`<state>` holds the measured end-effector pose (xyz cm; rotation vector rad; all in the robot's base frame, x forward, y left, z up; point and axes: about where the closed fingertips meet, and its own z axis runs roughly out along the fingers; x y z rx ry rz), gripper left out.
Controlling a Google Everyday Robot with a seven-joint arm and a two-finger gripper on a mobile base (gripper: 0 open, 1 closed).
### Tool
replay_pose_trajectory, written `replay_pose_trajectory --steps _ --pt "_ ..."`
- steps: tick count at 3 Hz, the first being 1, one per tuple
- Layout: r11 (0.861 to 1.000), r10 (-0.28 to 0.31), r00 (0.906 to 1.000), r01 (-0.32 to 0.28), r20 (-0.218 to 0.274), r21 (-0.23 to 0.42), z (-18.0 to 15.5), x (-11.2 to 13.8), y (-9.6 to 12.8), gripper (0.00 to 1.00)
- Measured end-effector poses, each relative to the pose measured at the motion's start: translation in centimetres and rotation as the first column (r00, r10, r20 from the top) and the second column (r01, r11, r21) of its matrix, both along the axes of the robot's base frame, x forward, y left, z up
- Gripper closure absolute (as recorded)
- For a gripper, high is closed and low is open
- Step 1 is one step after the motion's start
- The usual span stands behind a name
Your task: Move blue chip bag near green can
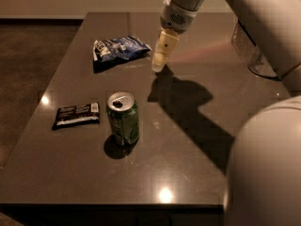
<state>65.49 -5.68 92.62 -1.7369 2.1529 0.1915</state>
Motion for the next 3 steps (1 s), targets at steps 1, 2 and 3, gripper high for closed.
replay_pose_trajectory --steps 1,2,3 --pt "0.999 -0.027 0.9994 0.028 -0.02 0.037 -0.2 2.8 3.5 0.0" --pt "0.993 -0.088 0.9956 0.09 -0.032 0.081 -0.8 5.7 5.7 0.0" --pt "0.981 -0.144 0.9887 0.148 -0.043 0.126 -1.7 8.3 7.4 0.0"
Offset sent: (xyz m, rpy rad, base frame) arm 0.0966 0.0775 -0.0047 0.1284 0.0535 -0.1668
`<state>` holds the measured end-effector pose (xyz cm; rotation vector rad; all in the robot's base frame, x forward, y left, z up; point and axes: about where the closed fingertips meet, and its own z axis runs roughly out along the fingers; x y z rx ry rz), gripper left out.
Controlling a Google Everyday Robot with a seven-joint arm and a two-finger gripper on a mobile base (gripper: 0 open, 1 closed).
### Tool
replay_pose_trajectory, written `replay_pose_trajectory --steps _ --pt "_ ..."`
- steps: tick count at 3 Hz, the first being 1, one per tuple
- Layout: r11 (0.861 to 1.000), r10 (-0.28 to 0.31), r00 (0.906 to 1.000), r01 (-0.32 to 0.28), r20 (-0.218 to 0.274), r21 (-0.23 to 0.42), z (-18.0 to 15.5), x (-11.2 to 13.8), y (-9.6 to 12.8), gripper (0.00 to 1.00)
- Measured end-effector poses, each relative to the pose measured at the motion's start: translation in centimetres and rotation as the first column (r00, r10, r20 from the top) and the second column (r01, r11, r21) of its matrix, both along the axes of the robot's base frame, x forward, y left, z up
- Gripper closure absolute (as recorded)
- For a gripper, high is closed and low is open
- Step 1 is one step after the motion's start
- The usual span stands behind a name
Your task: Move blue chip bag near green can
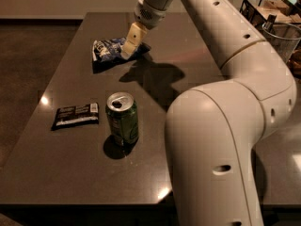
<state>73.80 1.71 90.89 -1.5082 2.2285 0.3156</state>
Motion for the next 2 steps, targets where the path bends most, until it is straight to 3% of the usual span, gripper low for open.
replay_pose_trajectory --steps 2 --pt "0.993 -0.116 0.9932 0.116 0.004 0.026 -2.0 3.3 1.7 0.0"
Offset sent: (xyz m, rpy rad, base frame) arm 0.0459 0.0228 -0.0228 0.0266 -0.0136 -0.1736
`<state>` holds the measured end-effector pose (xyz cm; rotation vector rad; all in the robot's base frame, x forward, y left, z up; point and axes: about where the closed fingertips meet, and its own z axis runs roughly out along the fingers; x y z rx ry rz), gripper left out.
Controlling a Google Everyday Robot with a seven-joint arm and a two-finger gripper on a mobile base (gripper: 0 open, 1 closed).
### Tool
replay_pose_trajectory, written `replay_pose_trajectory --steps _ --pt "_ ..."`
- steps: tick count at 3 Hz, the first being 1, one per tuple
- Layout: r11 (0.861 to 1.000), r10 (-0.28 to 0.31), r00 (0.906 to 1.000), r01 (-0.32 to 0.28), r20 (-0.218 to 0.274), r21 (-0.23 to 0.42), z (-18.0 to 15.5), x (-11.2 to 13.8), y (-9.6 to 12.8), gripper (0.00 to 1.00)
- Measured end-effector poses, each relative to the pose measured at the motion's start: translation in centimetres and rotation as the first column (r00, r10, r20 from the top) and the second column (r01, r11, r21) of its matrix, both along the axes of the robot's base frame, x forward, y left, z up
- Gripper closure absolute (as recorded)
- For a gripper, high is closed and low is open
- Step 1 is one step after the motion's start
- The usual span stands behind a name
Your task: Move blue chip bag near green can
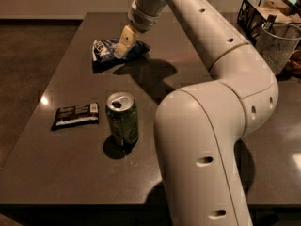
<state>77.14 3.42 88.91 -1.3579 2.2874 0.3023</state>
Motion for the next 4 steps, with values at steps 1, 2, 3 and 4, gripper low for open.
replay_pose_trajectory --steps 1,2,3,4 --pt "0.999 -0.023 0.9997 0.022 -0.012 -0.035 -1.41 0.62 0.27 0.0" --pt "0.998 -0.035 0.9991 0.033 -0.023 -0.06 -2.17 0.99 0.63 0.18" --pt "0.997 -0.022 0.9995 0.021 -0.021 -0.078 -2.15 0.98 0.64 0.4" --pt "0.996 0.003 1.0 -0.003 -0.007 -0.084 -1.42 0.63 0.52 0.64"
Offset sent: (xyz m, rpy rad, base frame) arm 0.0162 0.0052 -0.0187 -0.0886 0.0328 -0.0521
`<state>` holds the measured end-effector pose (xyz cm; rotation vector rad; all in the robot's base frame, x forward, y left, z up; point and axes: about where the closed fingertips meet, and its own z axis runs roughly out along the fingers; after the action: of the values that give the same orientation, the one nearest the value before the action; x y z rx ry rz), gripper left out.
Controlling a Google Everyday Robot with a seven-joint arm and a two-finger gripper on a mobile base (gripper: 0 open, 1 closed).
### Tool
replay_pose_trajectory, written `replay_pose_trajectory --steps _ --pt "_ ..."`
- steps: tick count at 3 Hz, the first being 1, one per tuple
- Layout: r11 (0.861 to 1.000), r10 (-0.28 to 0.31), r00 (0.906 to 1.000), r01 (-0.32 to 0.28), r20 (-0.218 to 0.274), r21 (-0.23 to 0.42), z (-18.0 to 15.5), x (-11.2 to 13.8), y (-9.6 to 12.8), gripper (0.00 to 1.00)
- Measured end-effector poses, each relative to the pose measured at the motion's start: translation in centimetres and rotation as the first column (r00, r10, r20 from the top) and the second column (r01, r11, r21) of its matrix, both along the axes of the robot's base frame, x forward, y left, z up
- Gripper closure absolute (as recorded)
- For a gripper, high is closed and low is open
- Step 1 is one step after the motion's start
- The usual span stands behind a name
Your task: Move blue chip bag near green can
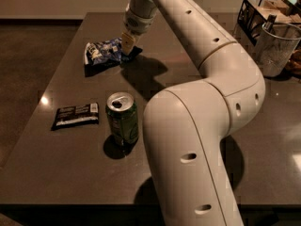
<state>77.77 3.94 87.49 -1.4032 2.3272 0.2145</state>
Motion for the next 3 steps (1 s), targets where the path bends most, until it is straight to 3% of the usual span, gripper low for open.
replay_pose_trajectory --steps 1,2,3 --pt "0.999 0.038 0.9992 -0.038 0.016 0.025 1.4 -1.2 -0.6 0.87" --pt "0.992 0.112 0.9935 -0.113 0.023 0.052 2.7 -4.5 -2.1 1.0" --pt "0.988 0.133 0.991 -0.134 0.014 0.081 2.9 -7.1 -4.9 1.0"
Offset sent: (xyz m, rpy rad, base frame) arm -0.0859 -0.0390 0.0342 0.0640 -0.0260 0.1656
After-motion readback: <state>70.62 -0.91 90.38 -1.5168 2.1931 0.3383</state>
